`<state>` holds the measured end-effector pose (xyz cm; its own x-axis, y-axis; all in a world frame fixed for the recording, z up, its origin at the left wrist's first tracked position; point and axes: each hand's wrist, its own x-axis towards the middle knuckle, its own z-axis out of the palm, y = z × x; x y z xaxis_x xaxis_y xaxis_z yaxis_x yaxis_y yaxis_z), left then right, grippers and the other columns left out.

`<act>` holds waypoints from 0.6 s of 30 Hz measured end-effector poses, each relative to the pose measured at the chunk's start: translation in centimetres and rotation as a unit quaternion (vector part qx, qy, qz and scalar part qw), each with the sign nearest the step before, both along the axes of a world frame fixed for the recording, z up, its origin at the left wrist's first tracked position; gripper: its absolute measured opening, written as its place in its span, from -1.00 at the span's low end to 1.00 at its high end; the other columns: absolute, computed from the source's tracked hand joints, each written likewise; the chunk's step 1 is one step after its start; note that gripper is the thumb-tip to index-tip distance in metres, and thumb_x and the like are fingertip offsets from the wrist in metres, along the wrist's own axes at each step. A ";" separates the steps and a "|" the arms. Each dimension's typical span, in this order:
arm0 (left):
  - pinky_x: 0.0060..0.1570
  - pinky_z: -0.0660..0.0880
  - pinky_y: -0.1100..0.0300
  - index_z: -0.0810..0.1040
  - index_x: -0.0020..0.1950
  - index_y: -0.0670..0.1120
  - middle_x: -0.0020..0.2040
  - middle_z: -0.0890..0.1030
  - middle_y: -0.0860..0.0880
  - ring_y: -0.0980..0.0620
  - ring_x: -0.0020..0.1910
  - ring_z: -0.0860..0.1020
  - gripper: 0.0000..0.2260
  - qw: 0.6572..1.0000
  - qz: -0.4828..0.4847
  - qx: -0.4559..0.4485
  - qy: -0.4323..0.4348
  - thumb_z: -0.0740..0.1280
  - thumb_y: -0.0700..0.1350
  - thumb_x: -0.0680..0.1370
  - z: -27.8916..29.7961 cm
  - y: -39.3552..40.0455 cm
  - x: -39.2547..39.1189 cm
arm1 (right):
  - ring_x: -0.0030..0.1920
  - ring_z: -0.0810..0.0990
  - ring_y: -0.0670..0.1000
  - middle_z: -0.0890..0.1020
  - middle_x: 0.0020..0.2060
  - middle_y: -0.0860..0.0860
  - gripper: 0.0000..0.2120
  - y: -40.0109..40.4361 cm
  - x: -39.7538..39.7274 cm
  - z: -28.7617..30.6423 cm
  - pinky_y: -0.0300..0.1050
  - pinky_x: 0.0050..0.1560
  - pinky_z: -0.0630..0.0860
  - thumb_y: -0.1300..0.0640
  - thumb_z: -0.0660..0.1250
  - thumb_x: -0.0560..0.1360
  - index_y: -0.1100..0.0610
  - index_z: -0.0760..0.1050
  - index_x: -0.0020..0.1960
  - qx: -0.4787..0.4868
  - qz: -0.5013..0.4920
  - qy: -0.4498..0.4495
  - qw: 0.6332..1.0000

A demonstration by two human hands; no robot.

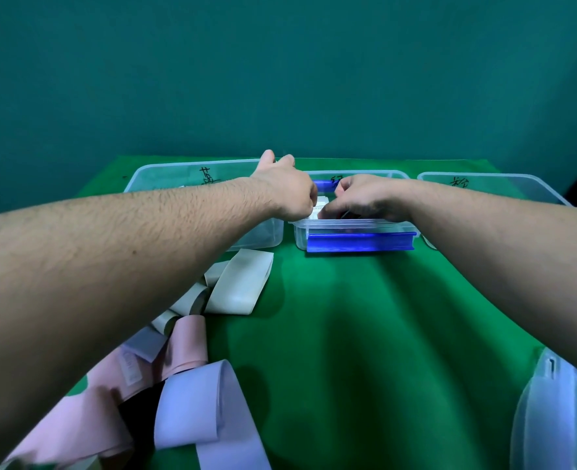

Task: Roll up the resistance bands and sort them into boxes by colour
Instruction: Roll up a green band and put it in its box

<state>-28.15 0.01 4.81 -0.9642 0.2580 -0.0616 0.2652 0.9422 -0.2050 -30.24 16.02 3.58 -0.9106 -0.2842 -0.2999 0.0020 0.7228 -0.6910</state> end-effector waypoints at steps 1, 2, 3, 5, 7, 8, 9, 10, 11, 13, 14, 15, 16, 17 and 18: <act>0.14 0.14 -0.06 0.57 0.18 0.21 0.10 0.60 0.18 0.04 0.08 0.21 -0.65 1.000 0.000 0.003 0.001 0.06 -0.04 0.59 0.0 0.0 0.0 | -0.43 0.29 -0.02 0.38 -0.44 -0.04 -0.60 0.1 0.1 0.2 -0.14 -0.43 0.19 0.08 0.55 0.37 0.03 0.28 -0.26 0.007 0.002 0.003 1.000; 0.13 0.13 -0.06 0.58 0.17 0.20 0.09 0.60 0.18 0.04 0.07 0.21 -0.66 1.000 0.001 0.007 0.003 0.06 -0.03 0.58 0.0 0.0 0.0 | -0.43 0.28 -0.02 0.38 -0.43 -0.04 -0.60 0.1 0.1 0.3 -0.15 -0.44 0.18 0.06 0.56 0.37 0.03 0.29 -0.25 0.016 0.006 0.005 1.000; 0.13 0.13 -0.05 0.58 0.17 0.20 0.08 0.60 0.17 0.05 0.07 0.22 -0.66 1.000 0.001 0.010 0.004 0.07 -0.04 0.58 0.0 0.0 0.0 | -0.44 0.27 -0.03 0.37 -0.44 -0.05 -0.60 0.1 0.2 0.4 -0.16 -0.45 0.17 0.05 0.55 0.37 0.03 0.29 -0.24 0.025 0.011 0.005 1.000; 0.14 0.13 -0.06 0.58 0.16 0.21 0.04 0.61 0.16 0.05 0.07 0.21 -0.67 1.000 0.000 0.017 0.006 0.08 -0.04 0.58 0.1 0.1 0.1 | -0.45 0.25 -0.04 0.36 -0.45 -0.06 -0.62 0.2 0.3 0.5 -0.16 -0.45 0.14 0.03 0.54 0.37 0.02 0.30 -0.24 0.037 0.022 0.003 0.999; 0.13 0.13 -0.05 0.58 0.15 0.21 0.03 0.61 0.16 0.05 0.06 0.21 -0.68 1.000 -0.001 0.021 0.009 0.08 -0.03 0.59 0.1 0.1 0.2 | -0.44 0.22 -0.03 0.34 -0.45 -0.06 -0.62 0.3 0.3 0.4 -0.13 -0.43 0.12 0.04 0.53 0.38 0.01 0.29 -0.25 0.044 0.026 0.007 0.999; 0.12 0.13 -0.05 0.58 0.15 0.21 0.04 0.61 0.17 0.05 0.06 0.21 -0.68 1.000 -0.002 0.022 0.011 0.08 -0.03 0.58 0.1 0.1 0.2 | -0.43 0.21 -0.03 0.33 -0.45 -0.05 -0.62 0.3 0.3 0.4 -0.12 -0.42 0.11 0.04 0.53 0.38 0.01 0.29 -0.26 0.044 0.027 0.009 0.999; 0.11 0.13 -0.05 0.59 0.14 0.21 0.05 0.61 0.17 0.05 0.06 0.22 -0.68 1.000 -0.002 0.022 0.011 0.09 -0.03 0.58 0.1 0.0 0.2 | -0.42 0.20 -0.02 0.32 -0.45 -0.05 -0.62 0.3 0.3 0.3 -0.11 -0.41 0.11 0.05 0.52 0.38 0.01 0.28 -0.27 0.044 0.027 0.010 0.999; 0.11 0.13 -0.05 0.59 0.14 0.21 0.06 0.61 0.18 0.05 0.06 0.22 -0.68 1.000 -0.002 0.022 0.010 0.09 -0.03 0.58 0.1 0.0 0.2 | -0.41 0.20 -0.02 0.31 -0.45 -0.05 -0.62 0.3 0.2 0.3 -0.10 -0.39 0.11 0.06 0.51 0.38 0.01 0.27 -0.28 0.043 0.027 0.013 0.999; 0.12 0.13 -0.05 0.59 0.13 0.21 0.06 0.61 0.18 0.05 0.07 0.22 -0.68 1.000 -0.001 0.022 0.008 0.09 -0.03 0.58 0.0 0.0 0.2 | -0.39 0.20 -0.01 0.31 -0.45 -0.05 -0.61 0.3 0.2 0.2 -0.10 -0.38 0.12 0.06 0.52 0.38 0.01 0.27 -0.29 0.043 0.025 0.017 0.999; 0.13 0.14 -0.06 0.59 0.13 0.21 0.08 0.60 0.18 0.05 0.08 0.23 -0.68 1.000 0.000 0.018 0.006 0.08 -0.04 0.58 0.0 0.0 0.2 | -0.38 0.22 -0.01 0.31 -0.45 -0.05 -0.60 0.1 0.2 0.1 -0.09 -0.36 0.13 0.06 0.52 0.37 0.01 0.25 -0.31 0.046 0.018 0.031 0.998; 0.14 0.14 -0.06 0.59 0.12 0.21 0.08 0.60 0.18 0.04 0.08 0.24 -0.68 1.000 -0.001 0.013 0.007 0.08 -0.04 0.58 0.0 0.1 0.2 | -0.36 0.22 0.00 0.30 -0.44 -0.05 -0.60 0.0 0.2 0.0 -0.09 -0.35 0.14 0.07 0.51 0.38 0.01 0.25 -0.31 0.052 0.020 0.036 0.998; 0.14 0.15 -0.07 0.60 0.11 0.20 0.08 0.60 0.18 0.04 0.09 0.24 -0.67 1.000 -0.001 0.009 0.008 0.07 -0.04 0.58 0.0 0.2 0.2 | -0.35 0.22 0.00 0.31 -0.42 -0.04 -0.61 -0.1 0.2 -0.1 -0.10 -0.36 0.14 0.10 0.50 0.40 0.01 0.26 -0.30 0.061 0.025 0.038 0.997; 0.13 0.15 -0.07 0.60 0.11 0.19 0.07 0.60 0.18 0.03 0.09 0.25 -0.67 1.000 -0.001 0.007 0.008 0.07 -0.04 0.58 0.0 0.2 0.2 | -0.34 0.23 0.01 0.31 -0.40 -0.03 -0.63 -0.3 0.2 -0.1 -0.11 -0.36 0.16 0.12 0.48 0.42 0.02 0.26 -0.29 0.070 0.030 0.041 0.996; 0.12 0.15 -0.07 0.61 0.11 0.18 0.06 0.60 0.17 0.03 0.09 0.25 -0.66 1.000 -0.001 0.006 0.008 0.07 -0.04 0.58 0.0 0.2 0.2 | -0.34 0.24 0.01 0.33 -0.39 -0.03 -0.64 -0.5 0.3 -0.1 -0.11 -0.37 0.18 0.12 0.47 0.42 0.03 0.27 -0.29 0.072 0.031 0.047 0.996; 0.11 0.15 -0.07 0.61 0.11 0.18 0.05 0.60 0.17 0.02 0.10 0.26 -0.66 1.000 0.000 0.002 0.008 0.07 -0.04 0.58 -0.1 0.2 0.1 | -0.34 0.25 0.01 0.34 -0.39 -0.02 -0.63 -0.6 0.3 -0.1 -0.12 -0.37 0.19 0.12 0.49 0.42 0.03 0.27 -0.28 0.068 0.027 0.054 0.996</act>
<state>-28.01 0.22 4.76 -0.9649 0.2584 -0.0457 0.2623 0.9428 -0.2057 -29.98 15.42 3.52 -0.9242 -0.2973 -0.2397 -0.1093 0.8073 -0.5799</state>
